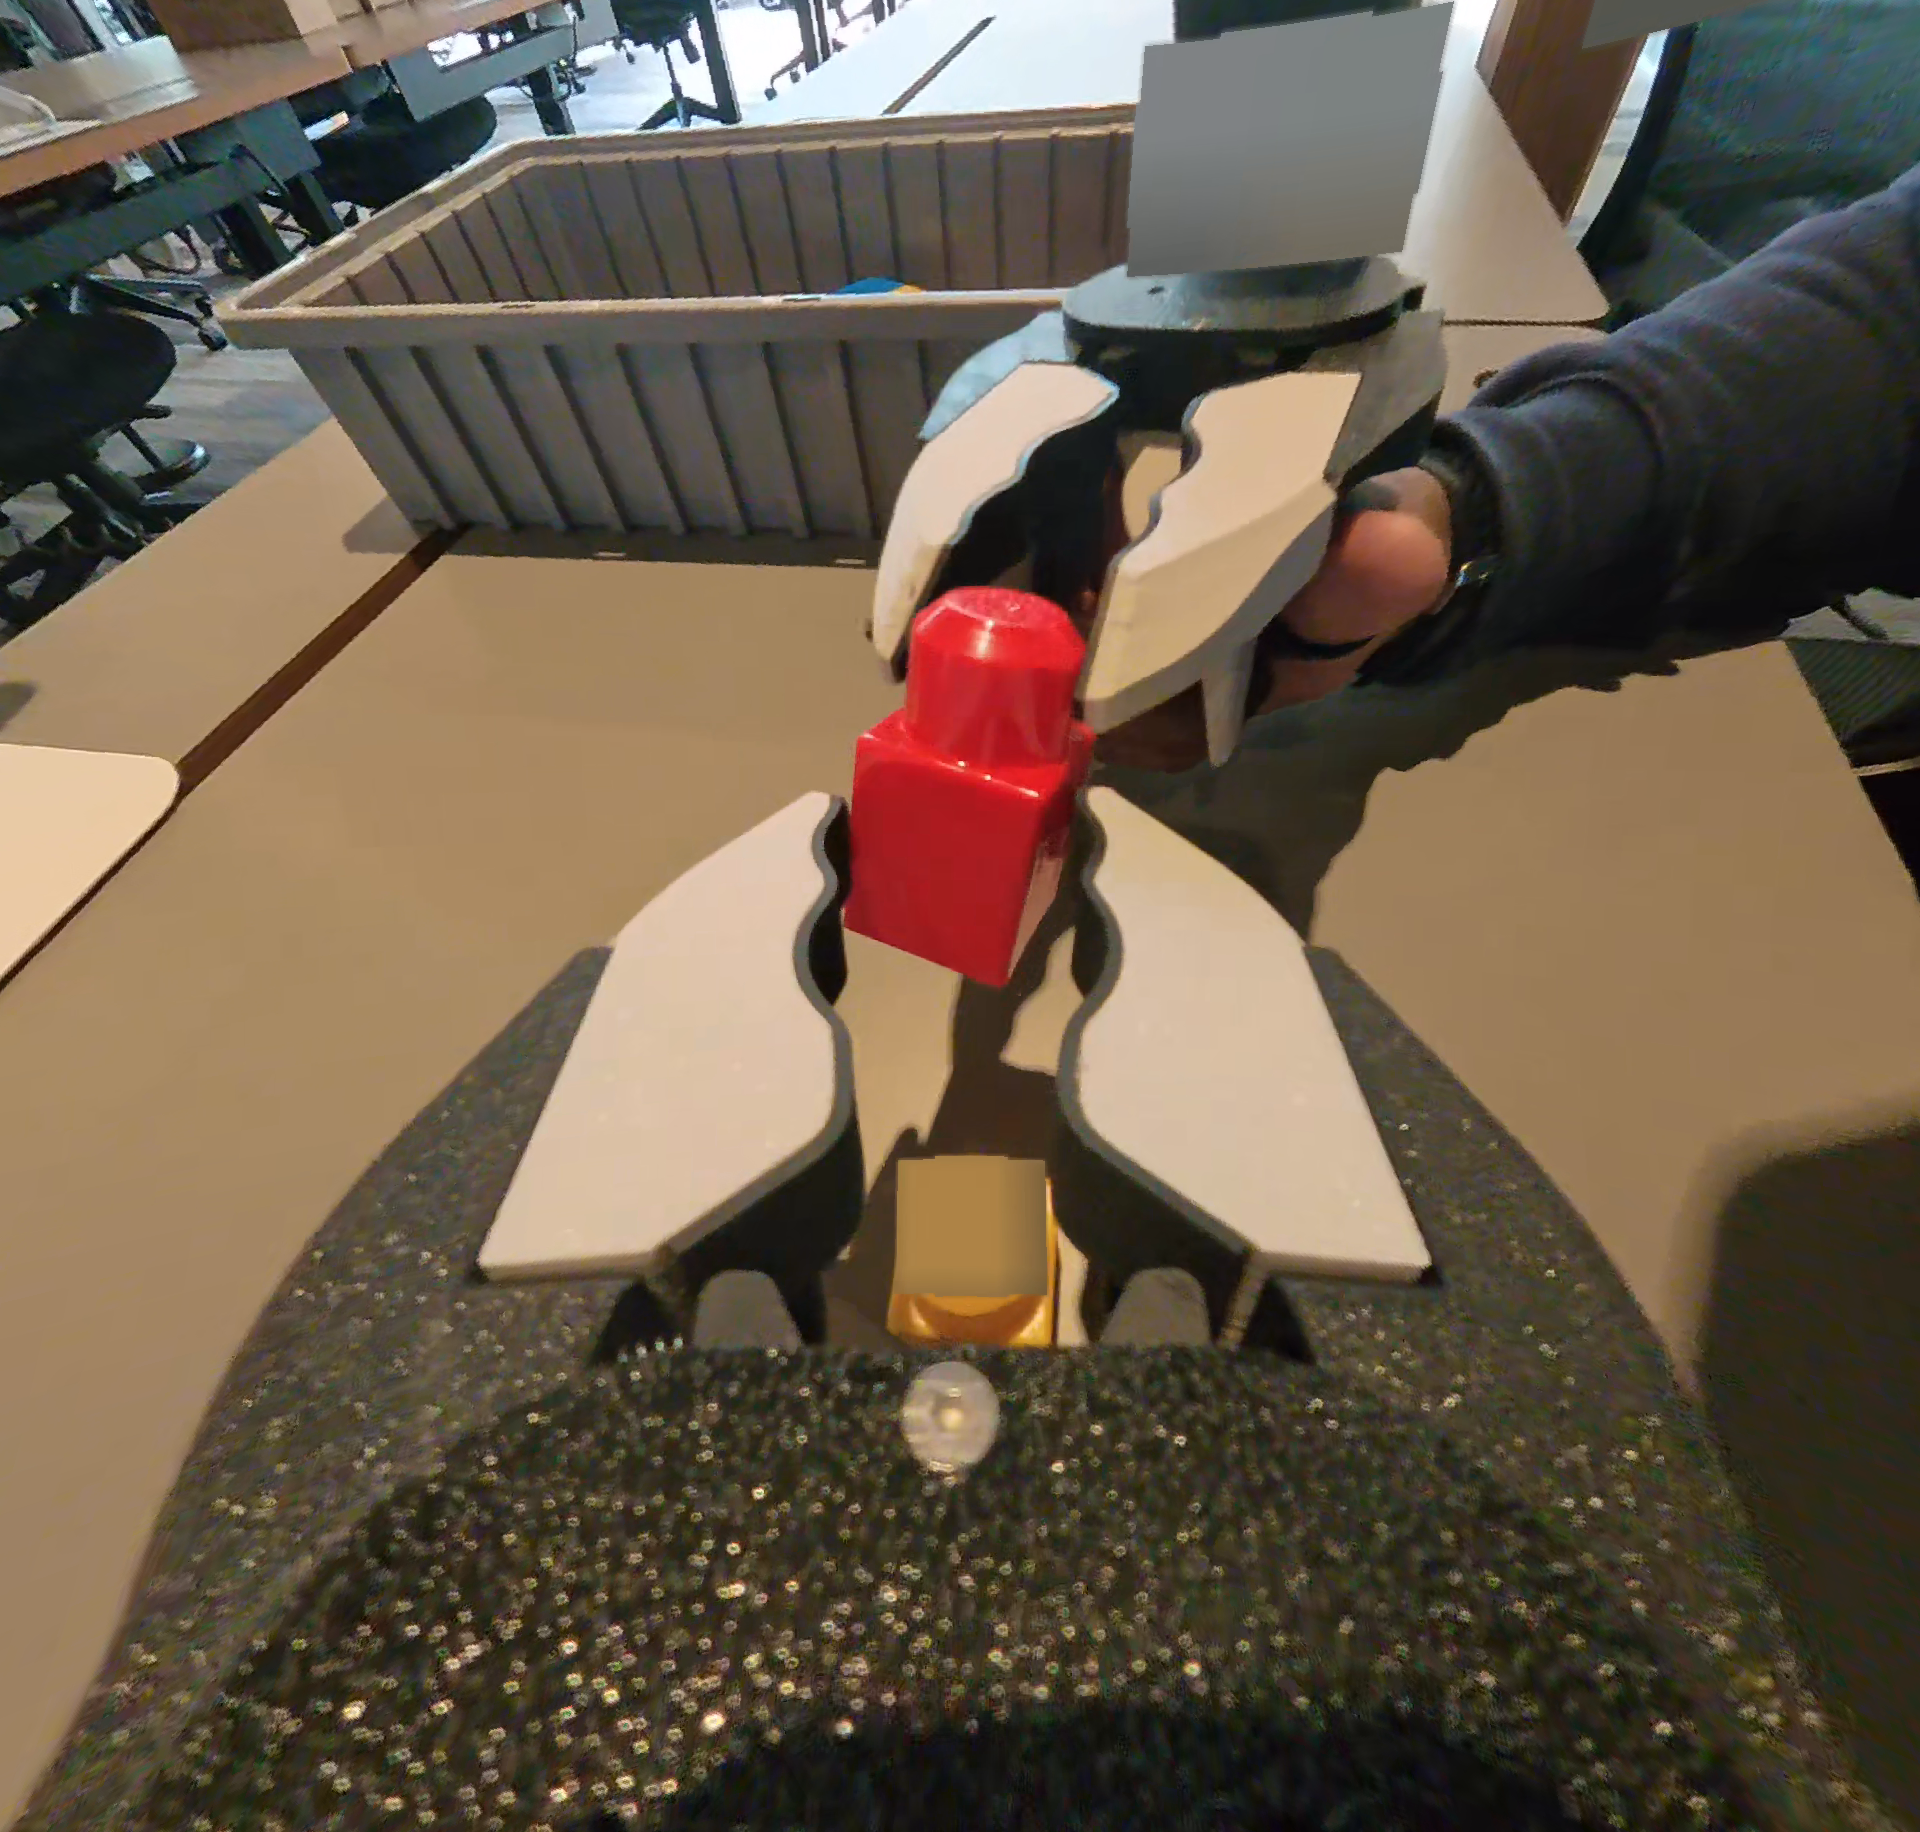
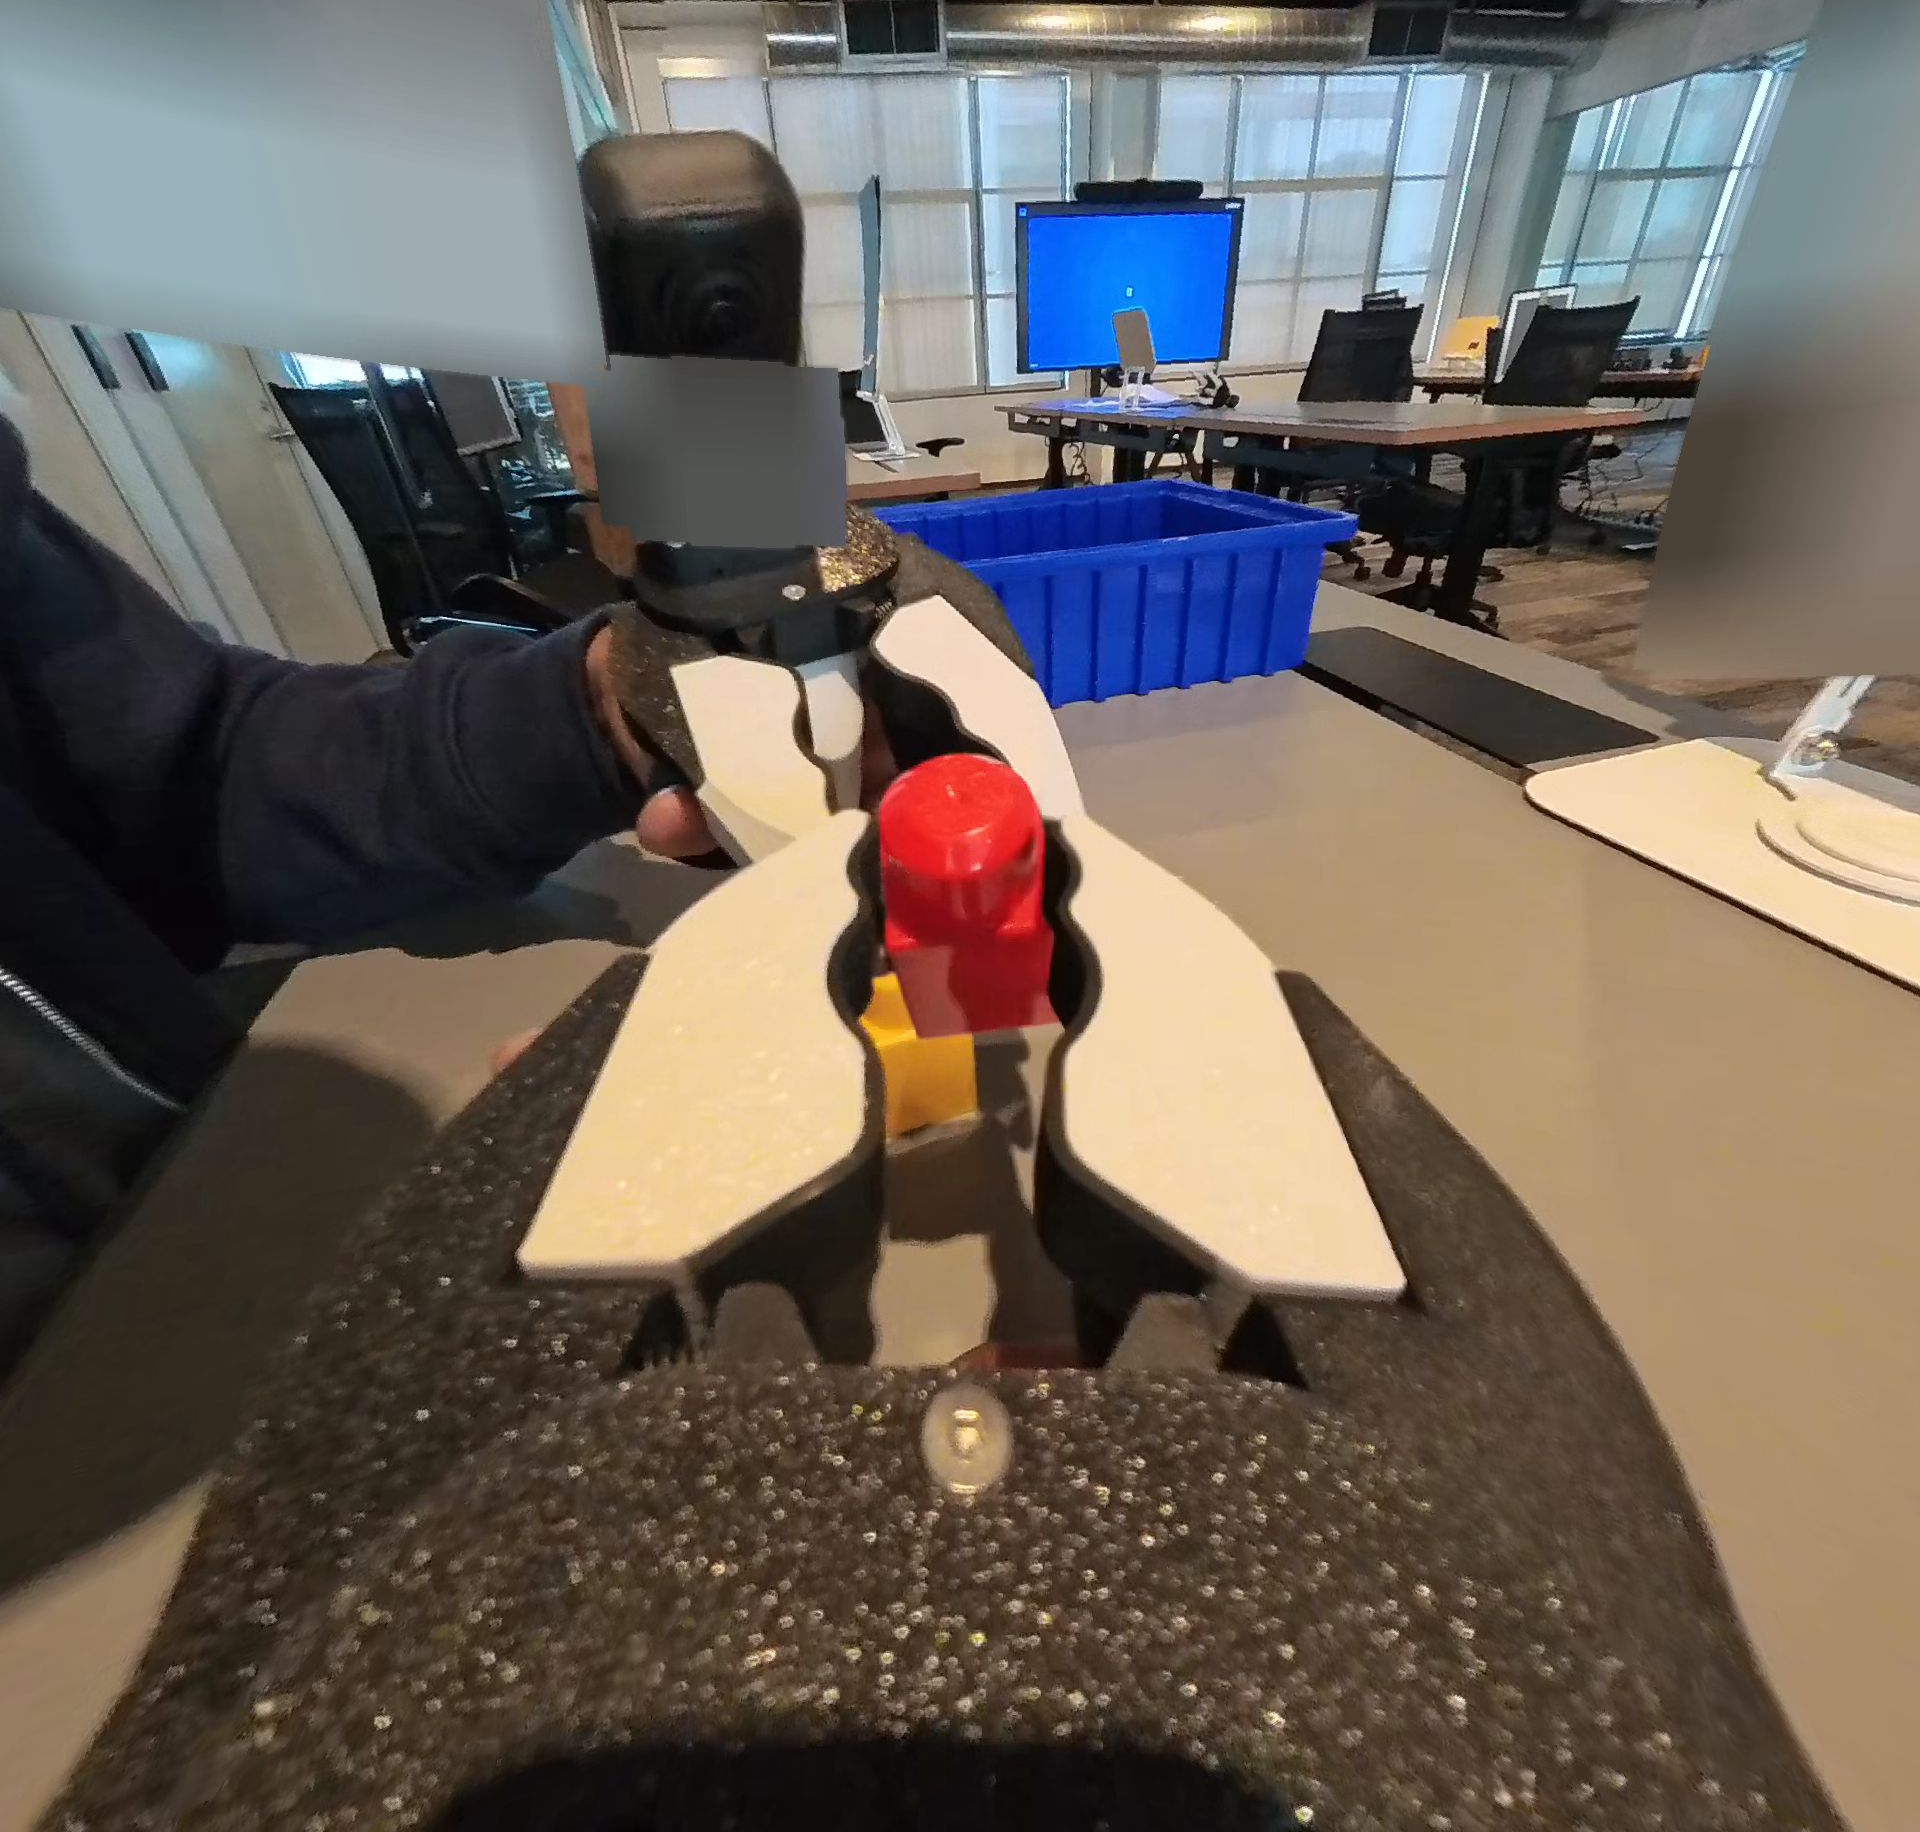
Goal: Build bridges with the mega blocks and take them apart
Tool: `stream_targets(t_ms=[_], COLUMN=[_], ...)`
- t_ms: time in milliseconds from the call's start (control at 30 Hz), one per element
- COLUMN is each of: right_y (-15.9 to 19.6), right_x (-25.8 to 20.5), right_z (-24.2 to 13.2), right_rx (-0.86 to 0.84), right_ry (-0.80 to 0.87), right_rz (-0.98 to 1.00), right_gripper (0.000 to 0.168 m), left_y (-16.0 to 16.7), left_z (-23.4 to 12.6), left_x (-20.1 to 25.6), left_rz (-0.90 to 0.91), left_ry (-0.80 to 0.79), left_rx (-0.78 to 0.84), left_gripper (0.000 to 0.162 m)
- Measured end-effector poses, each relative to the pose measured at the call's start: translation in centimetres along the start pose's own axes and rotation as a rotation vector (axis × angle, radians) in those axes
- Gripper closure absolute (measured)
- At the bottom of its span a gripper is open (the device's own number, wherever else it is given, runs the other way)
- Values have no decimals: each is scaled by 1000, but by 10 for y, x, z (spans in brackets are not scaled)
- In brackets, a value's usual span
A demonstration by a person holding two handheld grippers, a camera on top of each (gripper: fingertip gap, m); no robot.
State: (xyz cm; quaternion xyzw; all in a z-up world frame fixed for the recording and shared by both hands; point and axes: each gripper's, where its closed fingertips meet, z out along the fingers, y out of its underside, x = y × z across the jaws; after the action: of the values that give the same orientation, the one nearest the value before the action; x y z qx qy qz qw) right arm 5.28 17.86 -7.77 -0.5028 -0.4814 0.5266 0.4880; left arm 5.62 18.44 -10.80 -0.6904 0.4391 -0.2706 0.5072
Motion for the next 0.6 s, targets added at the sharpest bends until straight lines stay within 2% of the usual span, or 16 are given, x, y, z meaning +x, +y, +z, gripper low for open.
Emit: stream_targets(t_ms=[300,400,600], right_y=[-2,-2,34], right_x=[-3,-1,4], right_z=[2,1,10], right_rx=[1,-13,-231], right_ry=[-34,-91,-242], right_rz=[33,99,131], right_gripper=[140,141,141], left_y=[2,8,46], left_z=[-7,-25,-75], left_x=[3,-5,-23], left_rz=[-63,-44,-49], left_ry=[42,36,32], left_rx=[-7,-32,-155], left_gripper=[123,119,124])
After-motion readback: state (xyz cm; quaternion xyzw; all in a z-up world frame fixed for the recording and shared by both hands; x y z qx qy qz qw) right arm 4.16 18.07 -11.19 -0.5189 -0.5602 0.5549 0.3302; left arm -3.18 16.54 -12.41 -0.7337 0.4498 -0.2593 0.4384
